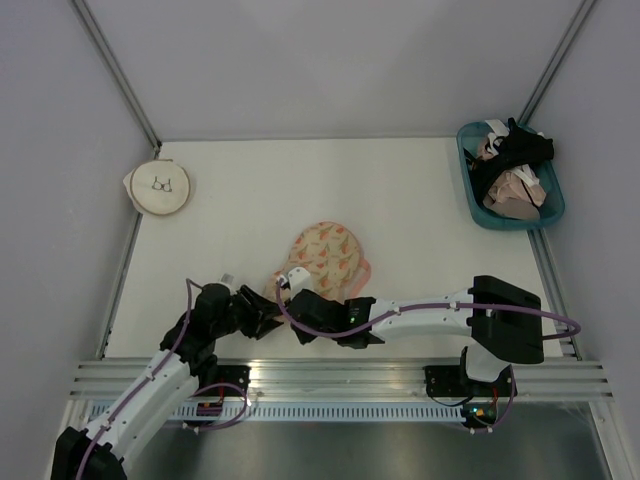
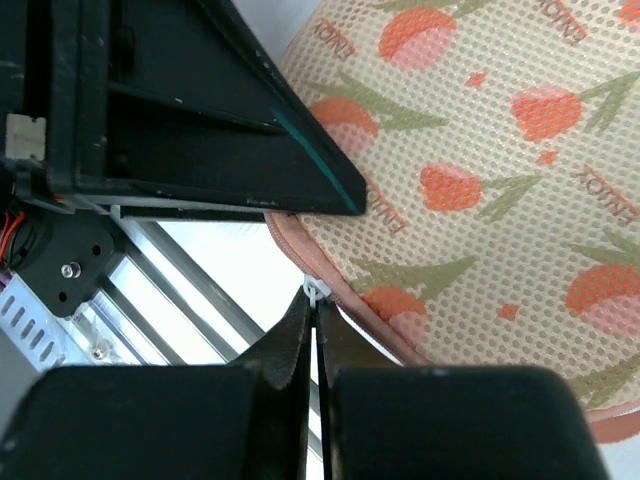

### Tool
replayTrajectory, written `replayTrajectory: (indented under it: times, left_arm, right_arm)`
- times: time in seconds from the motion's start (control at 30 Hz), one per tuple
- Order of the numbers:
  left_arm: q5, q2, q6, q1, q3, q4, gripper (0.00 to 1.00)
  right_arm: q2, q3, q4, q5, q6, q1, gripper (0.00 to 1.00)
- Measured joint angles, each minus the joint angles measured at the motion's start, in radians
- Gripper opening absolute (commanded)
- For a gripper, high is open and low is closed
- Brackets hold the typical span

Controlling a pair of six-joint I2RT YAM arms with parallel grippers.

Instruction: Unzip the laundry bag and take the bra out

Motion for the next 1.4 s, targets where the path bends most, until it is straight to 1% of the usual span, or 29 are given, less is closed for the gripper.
replayTrajectory:
  times: [0.03, 0.07, 0.1, 0.13, 0.17, 0.2, 0.43, 0.57, 0.7, 0.87, 0.97, 1.07, 1.23, 1.4]
  left_arm:
    - [-0.010, 0.004, -0.008, 0.000, -0.003, 0.013, 0.31]
    - [-0.021, 0.007, -0.015, 0.000, -0.006, 0.026, 0.22]
    - [-0.032, 0.012, -0.024, 0.000, -0.007, 0.035, 0.16]
    - [-0.040, 0.021, -0.031, 0.000, -0.007, 0.050, 0.07]
    - [-0.047, 0.031, -0.037, 0.000, -0.007, 0.067, 0.04]
    - [-0.052, 0.043, -0.042, 0.000, -0.007, 0.082, 0.02]
    - [-0.073, 0.205, -0.040, -0.003, 0.033, 0.182, 0.02]
    - [-0.074, 0.324, 0.015, 0.002, 0.081, 0.216, 0.02]
    - [-0.038, 0.475, 0.133, 0.040, 0.165, 0.251, 0.02]
    - [0.074, 0.657, 0.298, 0.081, 0.275, 0.293, 0.02]
    - [0.137, 0.739, 0.399, 0.092, 0.342, 0.297, 0.02]
    - [0.172, 0.797, 0.516, 0.104, 0.414, 0.268, 0.02]
    - [0.189, 0.863, 0.701, 0.109, 0.532, 0.152, 0.02]
    - [0.226, 0.943, 0.803, 0.109, 0.602, 0.096, 0.02]
  right_arm:
    - [0.000, 0.000, 0.000, 0.004, 0.000, 0.000, 0.00]
    - [-0.001, 0.000, 0.000, 0.009, 0.000, 0.000, 0.00]
    - [-0.002, 0.000, 0.000, 0.011, 0.000, 0.000, 0.00]
    - [-0.003, 0.000, 0.000, 0.016, 0.000, 0.000, 0.00]
    - [-0.004, 0.000, 0.000, 0.018, 0.000, 0.000, 0.01]
    - [-0.005, 0.000, 0.000, 0.020, 0.000, 0.000, 0.00]
    - [-0.007, 0.000, -0.030, 0.034, -0.003, -0.003, 0.00]
    - [-0.007, 0.014, -0.109, 0.065, -0.007, -0.004, 0.00]
    - [-0.007, 0.032, -0.196, 0.130, 0.006, -0.005, 0.00]
    - [-0.006, 0.038, -0.319, 0.221, 0.052, -0.020, 0.00]
    - [0.004, 0.038, -0.381, 0.266, 0.082, -0.041, 0.00]
    - [0.023, 0.037, -0.433, 0.309, 0.112, -0.072, 0.00]
    - [0.025, 0.011, -0.457, 0.357, 0.144, -0.145, 0.00]
    - [0.025, -0.018, -0.452, 0.369, 0.148, -0.245, 0.01]
